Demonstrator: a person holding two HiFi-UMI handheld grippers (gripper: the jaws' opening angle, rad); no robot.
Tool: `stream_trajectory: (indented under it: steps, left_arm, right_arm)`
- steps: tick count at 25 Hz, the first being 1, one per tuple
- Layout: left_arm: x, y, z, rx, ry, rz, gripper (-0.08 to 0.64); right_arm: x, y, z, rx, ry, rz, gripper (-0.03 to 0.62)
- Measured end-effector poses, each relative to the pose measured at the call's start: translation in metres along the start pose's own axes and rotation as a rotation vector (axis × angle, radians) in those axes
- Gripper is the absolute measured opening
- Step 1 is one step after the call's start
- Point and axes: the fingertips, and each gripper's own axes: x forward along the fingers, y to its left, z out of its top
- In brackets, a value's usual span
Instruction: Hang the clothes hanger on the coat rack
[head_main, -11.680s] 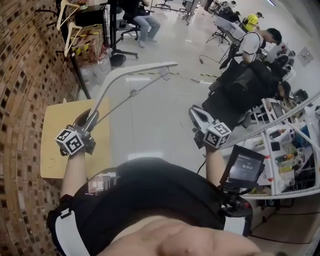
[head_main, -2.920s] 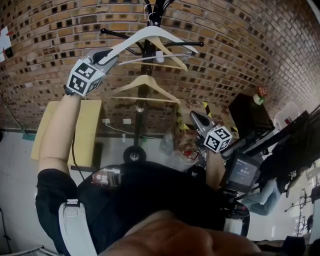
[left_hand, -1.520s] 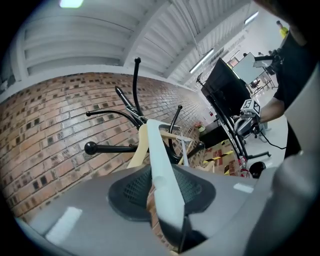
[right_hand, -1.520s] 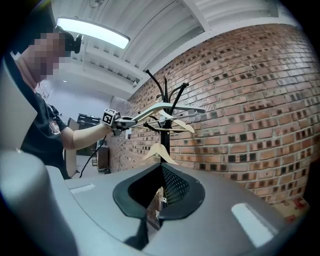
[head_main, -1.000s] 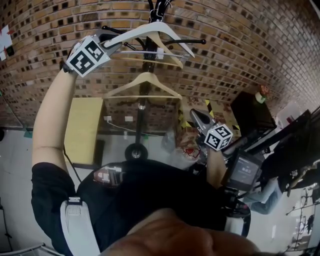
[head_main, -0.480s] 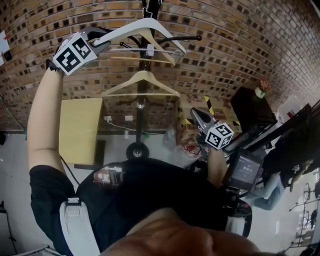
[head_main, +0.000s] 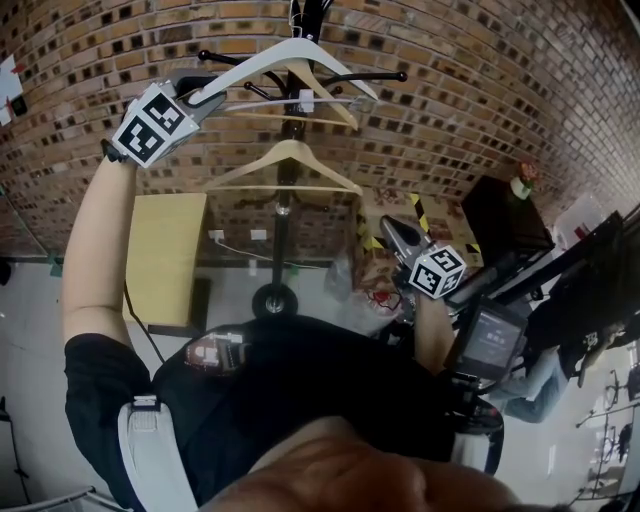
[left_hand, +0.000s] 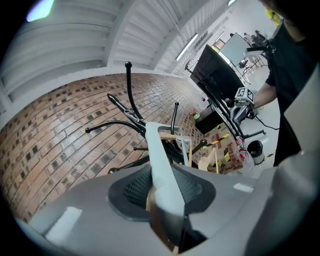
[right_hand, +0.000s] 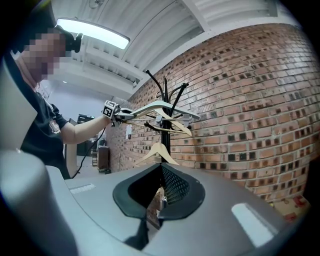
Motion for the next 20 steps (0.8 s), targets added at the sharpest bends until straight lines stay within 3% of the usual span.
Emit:
stream_trajectory:
  steps: [4,20]
  left_arm:
    - [-0.002,-0.007,-0.003,-0.040,-0.037,0.029,0.118]
    - [-0.007,-0.029,0.005,-0.067,-0.145,0.090,0.129]
  right_arm:
    - [0.001,0.001,-0.001,-0.002,0.008,0.004,0.014]
    - [-0.003,0.001,-0.007,0.011,0.015,0.000,0.014]
